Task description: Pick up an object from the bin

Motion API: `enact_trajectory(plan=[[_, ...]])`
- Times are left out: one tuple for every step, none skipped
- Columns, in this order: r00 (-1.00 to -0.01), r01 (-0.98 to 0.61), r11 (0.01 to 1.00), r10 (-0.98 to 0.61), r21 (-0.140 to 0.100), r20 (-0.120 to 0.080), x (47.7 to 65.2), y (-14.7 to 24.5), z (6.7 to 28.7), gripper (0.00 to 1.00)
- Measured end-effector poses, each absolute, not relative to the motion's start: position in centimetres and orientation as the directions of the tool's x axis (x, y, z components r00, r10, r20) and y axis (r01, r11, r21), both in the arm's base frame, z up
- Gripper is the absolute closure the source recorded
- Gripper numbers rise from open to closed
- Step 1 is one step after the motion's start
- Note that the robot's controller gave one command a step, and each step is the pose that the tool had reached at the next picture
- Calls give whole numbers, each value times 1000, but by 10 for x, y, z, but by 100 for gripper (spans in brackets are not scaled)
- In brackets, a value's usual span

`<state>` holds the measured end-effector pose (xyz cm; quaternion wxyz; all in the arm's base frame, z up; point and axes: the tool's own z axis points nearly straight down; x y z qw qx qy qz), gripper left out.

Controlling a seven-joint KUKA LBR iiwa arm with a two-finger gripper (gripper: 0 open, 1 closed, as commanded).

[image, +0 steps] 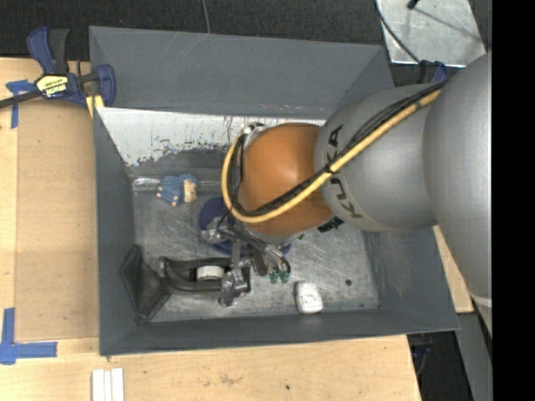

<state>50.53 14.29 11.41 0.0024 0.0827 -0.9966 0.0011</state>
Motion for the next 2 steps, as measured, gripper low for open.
enact_trajectory(plan=[[-986,-166,986,-166,0,4,505,145,117,100],[-990,-141,990,-141,-1,-4,500,140,257,100]])
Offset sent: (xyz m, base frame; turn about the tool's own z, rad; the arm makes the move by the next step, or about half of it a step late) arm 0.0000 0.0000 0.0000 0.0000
